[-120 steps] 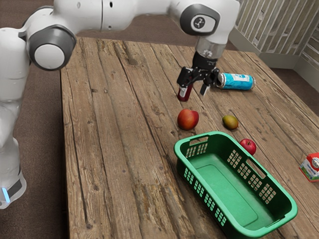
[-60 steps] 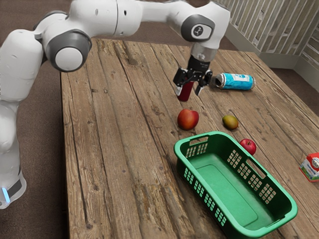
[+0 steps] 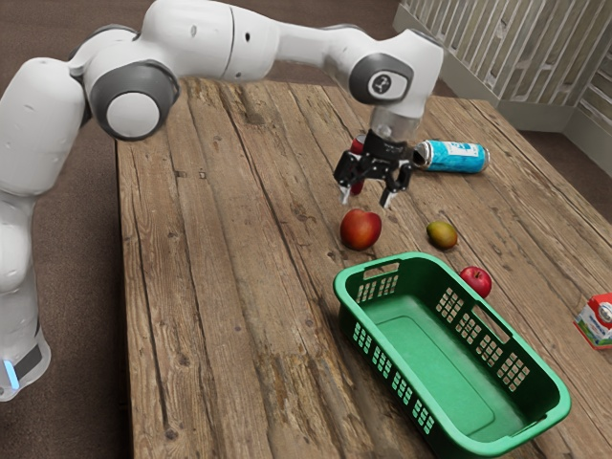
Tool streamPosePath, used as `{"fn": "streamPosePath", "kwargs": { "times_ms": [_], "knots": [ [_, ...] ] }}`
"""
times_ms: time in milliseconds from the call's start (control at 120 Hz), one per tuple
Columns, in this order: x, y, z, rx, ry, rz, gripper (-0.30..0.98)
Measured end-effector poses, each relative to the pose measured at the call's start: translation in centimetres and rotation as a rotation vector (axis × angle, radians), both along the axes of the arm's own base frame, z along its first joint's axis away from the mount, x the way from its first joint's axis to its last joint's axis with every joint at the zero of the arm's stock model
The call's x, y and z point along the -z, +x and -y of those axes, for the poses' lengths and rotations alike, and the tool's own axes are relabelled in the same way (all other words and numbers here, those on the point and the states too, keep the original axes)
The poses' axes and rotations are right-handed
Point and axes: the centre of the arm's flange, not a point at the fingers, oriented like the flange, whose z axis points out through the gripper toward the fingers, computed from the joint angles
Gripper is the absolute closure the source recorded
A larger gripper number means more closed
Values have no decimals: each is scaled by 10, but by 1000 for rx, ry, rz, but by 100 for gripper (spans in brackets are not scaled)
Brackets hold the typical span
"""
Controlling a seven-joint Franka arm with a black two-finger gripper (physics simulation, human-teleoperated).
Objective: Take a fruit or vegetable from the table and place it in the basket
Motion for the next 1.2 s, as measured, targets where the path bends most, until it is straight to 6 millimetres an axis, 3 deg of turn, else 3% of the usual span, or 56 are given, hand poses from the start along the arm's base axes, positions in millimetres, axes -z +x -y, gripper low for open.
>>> {"fn": "streamPosePath", "kwargs": {
  "times_ms": [183,308,658,942,1200],
  "knots": [
    [7,-3,-35,-16,-12,3,0],
    [14,-1,-42,-2,-22,1,0],
    [45,16,-32,90,-41,12,0],
    [47,20,-33,125,-42,38,0],
    [63,25,-28,155,-52,32,0]
  ]
}}
